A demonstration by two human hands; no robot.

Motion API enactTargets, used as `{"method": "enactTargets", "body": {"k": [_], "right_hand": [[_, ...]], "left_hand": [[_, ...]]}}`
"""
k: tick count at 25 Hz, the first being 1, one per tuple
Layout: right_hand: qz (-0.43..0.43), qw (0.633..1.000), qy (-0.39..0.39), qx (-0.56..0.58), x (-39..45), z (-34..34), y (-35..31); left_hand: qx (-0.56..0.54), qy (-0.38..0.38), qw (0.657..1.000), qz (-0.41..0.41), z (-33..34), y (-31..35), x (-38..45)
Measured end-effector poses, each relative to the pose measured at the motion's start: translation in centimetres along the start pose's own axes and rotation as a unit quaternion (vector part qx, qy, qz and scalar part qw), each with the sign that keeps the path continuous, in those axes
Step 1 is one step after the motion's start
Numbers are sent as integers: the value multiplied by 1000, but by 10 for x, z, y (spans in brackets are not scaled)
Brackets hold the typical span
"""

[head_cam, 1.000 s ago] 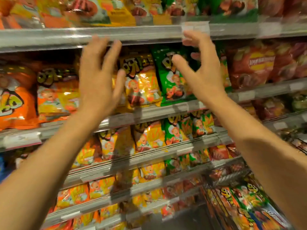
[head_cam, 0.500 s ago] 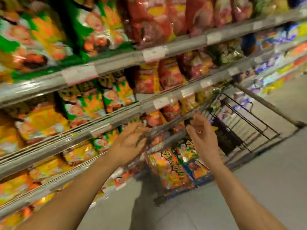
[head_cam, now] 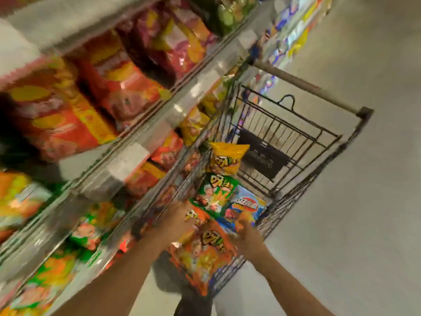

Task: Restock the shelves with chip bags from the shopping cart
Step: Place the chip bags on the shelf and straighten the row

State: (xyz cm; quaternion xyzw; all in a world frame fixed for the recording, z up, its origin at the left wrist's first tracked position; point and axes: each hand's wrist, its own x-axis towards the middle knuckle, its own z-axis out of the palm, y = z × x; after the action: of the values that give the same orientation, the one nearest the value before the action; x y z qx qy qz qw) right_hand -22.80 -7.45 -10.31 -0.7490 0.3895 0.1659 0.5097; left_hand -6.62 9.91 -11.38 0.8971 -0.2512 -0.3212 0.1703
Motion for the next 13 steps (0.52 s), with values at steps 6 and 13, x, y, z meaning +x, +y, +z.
{"method": "enactTargets", "body": {"k": [6,13], "right_hand": [[302,933,11,196,74,112,37],[370,877,89,294,93,171,69]], "left_hand": [[-26,-71,996,-38,37,-15,153],[-209,40,977,-30,62,24,308]]}}
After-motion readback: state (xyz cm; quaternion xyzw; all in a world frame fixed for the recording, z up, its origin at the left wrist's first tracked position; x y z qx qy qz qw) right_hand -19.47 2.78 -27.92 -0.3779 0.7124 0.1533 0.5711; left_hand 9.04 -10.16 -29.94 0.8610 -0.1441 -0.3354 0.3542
